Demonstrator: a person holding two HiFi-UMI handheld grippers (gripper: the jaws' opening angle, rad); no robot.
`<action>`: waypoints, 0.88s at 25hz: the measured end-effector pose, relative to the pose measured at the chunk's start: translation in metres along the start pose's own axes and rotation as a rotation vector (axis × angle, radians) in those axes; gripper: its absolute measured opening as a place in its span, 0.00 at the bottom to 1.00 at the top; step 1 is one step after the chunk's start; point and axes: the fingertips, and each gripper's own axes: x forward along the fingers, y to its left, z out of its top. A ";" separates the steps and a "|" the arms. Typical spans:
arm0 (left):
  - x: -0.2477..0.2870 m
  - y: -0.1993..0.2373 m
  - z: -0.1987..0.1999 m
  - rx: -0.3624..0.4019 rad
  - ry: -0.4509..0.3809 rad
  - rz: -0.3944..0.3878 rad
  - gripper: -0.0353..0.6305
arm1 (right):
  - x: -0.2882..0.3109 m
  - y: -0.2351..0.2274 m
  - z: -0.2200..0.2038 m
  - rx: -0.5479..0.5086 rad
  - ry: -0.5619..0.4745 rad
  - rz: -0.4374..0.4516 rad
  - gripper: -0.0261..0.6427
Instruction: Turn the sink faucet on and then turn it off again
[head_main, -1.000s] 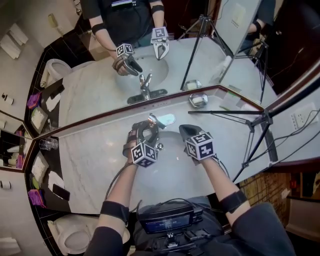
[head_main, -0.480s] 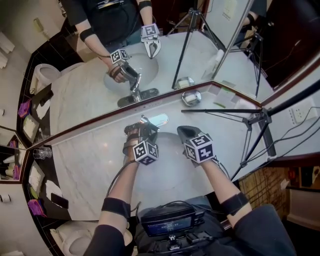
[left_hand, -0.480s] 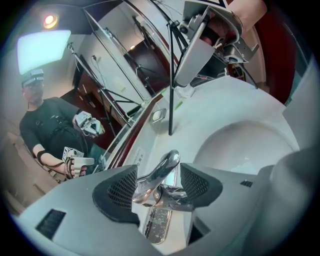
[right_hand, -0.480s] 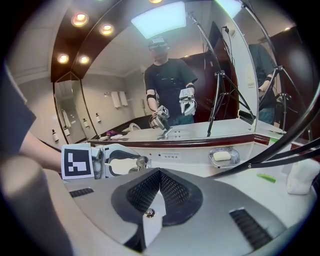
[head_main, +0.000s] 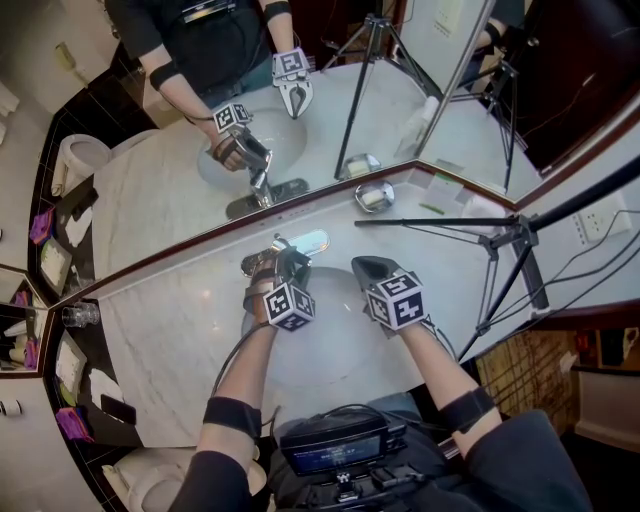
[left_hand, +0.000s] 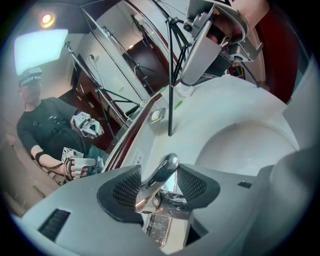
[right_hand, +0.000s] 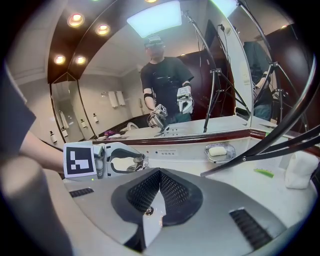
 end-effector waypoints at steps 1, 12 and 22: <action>0.000 0.001 0.000 0.001 -0.002 0.004 0.39 | 0.000 0.000 -0.001 0.001 0.001 0.001 0.07; -0.004 0.008 0.001 -0.165 -0.041 -0.016 0.31 | 0.005 0.003 0.001 0.003 0.004 0.011 0.07; -0.013 0.031 0.002 -0.298 -0.065 -0.017 0.31 | 0.006 0.006 0.001 0.011 0.004 0.021 0.07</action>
